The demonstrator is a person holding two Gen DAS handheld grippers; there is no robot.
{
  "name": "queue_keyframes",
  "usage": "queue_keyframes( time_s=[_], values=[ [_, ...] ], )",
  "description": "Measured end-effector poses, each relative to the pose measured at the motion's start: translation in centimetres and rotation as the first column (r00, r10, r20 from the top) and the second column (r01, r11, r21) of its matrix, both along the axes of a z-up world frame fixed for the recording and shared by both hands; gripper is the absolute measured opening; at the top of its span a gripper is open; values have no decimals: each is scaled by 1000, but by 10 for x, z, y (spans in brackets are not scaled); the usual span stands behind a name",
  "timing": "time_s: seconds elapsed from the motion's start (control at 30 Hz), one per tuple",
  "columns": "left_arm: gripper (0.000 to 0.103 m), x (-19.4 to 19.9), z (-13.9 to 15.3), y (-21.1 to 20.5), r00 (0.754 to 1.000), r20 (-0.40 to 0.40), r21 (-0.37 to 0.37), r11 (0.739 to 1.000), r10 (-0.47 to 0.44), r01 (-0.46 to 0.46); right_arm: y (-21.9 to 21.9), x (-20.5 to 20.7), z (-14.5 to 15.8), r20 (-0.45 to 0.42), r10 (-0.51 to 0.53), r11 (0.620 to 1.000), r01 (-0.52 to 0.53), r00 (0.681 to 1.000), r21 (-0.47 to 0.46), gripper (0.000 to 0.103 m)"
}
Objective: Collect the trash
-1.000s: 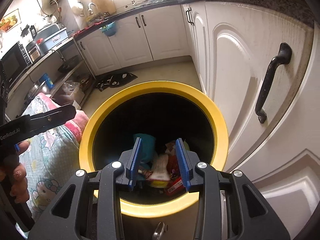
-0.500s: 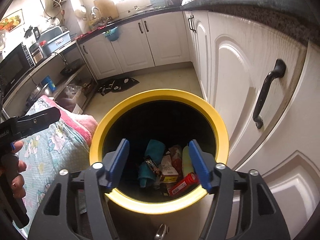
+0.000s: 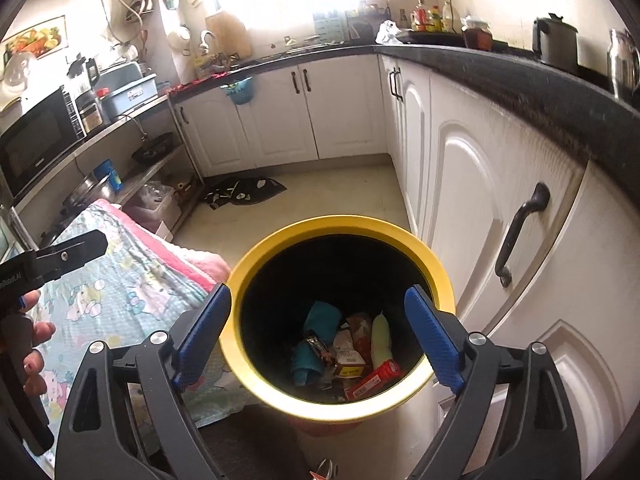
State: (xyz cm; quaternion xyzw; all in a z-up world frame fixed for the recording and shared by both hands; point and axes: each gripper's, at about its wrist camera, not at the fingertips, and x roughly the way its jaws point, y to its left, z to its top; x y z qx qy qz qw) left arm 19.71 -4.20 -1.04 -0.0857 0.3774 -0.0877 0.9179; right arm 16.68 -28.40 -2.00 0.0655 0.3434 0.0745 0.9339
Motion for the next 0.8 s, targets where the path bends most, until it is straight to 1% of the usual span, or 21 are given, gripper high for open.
queue_keyframes(
  time_s=[0.13, 0.23, 0.4, 0.53, 0.73, 0.8],
  values=[
    [92, -13, 9, 13, 999, 22, 0, 1000, 27, -27, 9, -11, 13, 22, 18, 1000, -17, 1000, -18, 87],
    [92, -23, 14, 21, 998, 39, 7, 999, 43, -43, 17, -20, 22, 44, 31, 999, -30, 999, -28, 94],
    [92, -44, 20, 33, 995, 68, 13, 997, 71, -72, 28, -38, 33, 80, 41, 998, -38, 996, -44, 96],
    [92, -61, 23, 39, 991, 96, 37, 995, 90, -94, 33, -51, 40, 109, 49, 998, -45, 993, -43, 96],
    [92, -85, 21, 47, 985, 129, 50, 991, 115, -122, 44, -78, 51, 184, 70, 996, -59, 980, -65, 96],
    [92, -93, 21, 48, 980, 152, 59, 989, 126, -136, 47, -87, 54, 216, 78, 996, -64, 973, -69, 96]
  ],
)
